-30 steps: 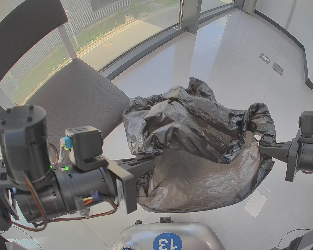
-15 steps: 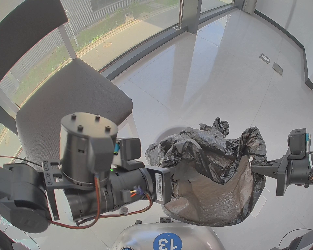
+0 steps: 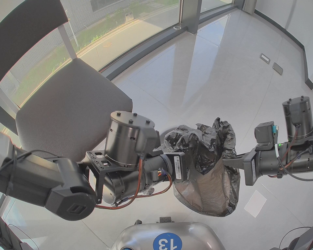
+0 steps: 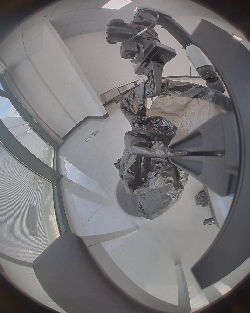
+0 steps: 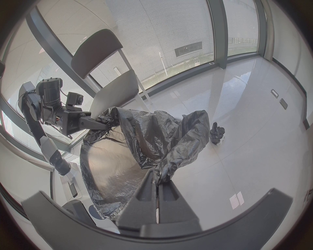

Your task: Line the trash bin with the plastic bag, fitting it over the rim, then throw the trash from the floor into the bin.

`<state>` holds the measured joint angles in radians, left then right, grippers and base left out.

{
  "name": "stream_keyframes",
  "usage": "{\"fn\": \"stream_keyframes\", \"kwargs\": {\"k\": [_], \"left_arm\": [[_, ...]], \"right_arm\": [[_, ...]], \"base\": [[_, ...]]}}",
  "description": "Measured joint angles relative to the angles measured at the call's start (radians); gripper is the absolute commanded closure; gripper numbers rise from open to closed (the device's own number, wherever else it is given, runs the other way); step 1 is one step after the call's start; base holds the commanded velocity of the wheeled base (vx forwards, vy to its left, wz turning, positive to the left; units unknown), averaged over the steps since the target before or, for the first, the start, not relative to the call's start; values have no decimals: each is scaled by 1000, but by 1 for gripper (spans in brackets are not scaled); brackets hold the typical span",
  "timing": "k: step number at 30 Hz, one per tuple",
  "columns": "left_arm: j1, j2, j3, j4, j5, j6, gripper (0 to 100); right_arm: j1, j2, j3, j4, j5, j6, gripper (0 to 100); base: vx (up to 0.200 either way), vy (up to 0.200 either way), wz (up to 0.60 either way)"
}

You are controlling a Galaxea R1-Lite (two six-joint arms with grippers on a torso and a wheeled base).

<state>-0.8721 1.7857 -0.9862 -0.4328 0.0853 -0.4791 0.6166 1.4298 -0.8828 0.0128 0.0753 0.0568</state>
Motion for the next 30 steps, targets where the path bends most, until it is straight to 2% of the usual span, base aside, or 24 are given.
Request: {"fn": "stream_keyframes", "kwargs": {"k": [16, 20, 25, 30], "left_arm": [[71, -14, 112, -1, 14, 2, 100], [76, -25, 120, 1, 16, 7, 100], [77, -4, 95, 0, 16, 11, 100], [90, 61, 26, -2, 39, 14, 100]], "right_arm": [[87, 260, -137, -74, 14, 3, 100], [104, 313, -164, -76, 15, 44, 100], [93, 339, -163, -75, 15, 75, 100], [42, 361, -161, -81, 16, 77, 100]], "base": [[0, 0, 0], [0, 0, 0], [0, 0, 0], [0, 0, 0]]}}
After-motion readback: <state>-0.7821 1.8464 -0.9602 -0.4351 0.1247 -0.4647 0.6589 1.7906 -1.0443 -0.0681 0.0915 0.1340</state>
